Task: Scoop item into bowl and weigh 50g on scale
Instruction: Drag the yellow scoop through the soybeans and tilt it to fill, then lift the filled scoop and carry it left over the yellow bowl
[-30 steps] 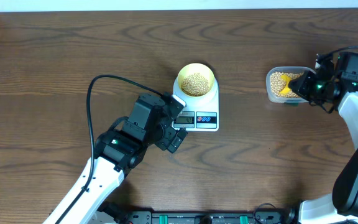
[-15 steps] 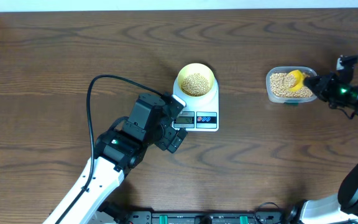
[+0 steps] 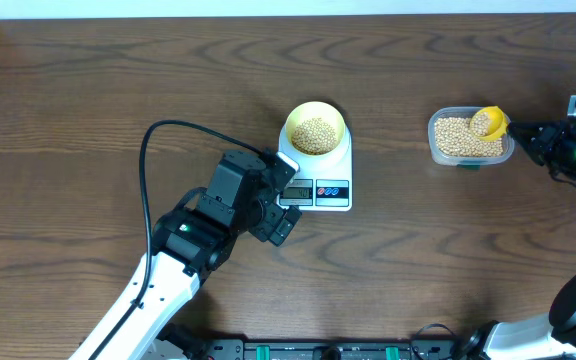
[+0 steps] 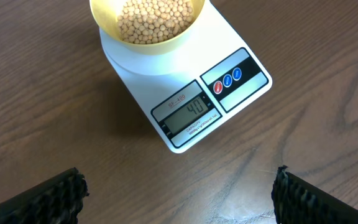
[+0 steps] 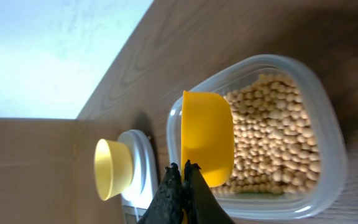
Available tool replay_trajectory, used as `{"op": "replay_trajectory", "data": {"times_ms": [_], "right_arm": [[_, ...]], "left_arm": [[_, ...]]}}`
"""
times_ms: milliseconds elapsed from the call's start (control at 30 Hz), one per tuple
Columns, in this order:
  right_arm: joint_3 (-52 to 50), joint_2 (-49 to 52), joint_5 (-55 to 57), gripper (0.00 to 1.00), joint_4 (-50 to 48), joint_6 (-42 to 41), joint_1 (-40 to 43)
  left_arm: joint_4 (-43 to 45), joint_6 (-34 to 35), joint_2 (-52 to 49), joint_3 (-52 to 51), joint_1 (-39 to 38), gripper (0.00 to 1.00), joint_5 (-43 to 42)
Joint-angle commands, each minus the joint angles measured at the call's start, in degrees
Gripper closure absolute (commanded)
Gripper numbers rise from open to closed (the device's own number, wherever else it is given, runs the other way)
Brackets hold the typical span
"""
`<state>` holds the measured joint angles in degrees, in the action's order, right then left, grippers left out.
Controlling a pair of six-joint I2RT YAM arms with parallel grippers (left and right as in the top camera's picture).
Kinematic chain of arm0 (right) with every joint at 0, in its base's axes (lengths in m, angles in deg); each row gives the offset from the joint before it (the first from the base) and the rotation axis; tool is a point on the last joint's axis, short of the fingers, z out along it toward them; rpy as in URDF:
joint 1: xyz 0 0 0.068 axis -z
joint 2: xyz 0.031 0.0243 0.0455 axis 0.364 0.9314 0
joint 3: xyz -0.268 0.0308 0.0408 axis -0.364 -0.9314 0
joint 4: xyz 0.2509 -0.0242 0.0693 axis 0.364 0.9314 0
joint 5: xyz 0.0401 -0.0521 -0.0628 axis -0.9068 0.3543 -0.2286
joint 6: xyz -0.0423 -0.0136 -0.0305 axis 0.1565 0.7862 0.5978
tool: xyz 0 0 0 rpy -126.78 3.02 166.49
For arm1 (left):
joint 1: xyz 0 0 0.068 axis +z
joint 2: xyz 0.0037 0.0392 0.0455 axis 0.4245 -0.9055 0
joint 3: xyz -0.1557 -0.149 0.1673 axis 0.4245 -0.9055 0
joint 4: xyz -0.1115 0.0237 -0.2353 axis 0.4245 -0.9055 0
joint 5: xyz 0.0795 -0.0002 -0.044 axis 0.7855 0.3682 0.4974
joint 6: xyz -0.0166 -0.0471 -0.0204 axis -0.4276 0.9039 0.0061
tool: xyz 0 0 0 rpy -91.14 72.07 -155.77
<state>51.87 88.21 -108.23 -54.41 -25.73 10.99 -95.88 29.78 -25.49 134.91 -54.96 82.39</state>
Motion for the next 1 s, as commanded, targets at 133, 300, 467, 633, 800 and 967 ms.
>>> {"op": "replay_trajectory", "data": {"times_ms": [133,300,467,633,800,967], "right_arm": [[-0.2,0.3,-9.0,0.99,-1.1,-0.7,-0.3],[-0.2,0.3,-8.9,0.99,-4.3,-4.2,-2.6],[-0.2,0.3,-7.9,0.99,-8.8,-8.9,-6.2],[-0.2,0.3,-5.2,0.99,-12.8,-13.7,-10.2],[-0.2,0.3,-3.9,0.99,-17.9,-18.0,-14.2],[-0.2,0.3,-1.0,0.99,-19.3,-20.5,-17.8]], "left_arm": [[0.0,-0.4,0.4,0.0,-0.1,0.02,-0.2],[0.0,-0.4,0.4,0.0,-0.1,0.02,-0.2],[0.0,-0.4,0.4,0.0,-0.1,0.02,-0.2],[0.0,-0.4,0.4,0.0,-0.1,0.02,-0.2],[0.0,-0.4,0.4,0.0,-0.1,0.02,-0.2],[0.0,-0.4,0.4,0.0,-0.1,0.02,-0.2]]}}
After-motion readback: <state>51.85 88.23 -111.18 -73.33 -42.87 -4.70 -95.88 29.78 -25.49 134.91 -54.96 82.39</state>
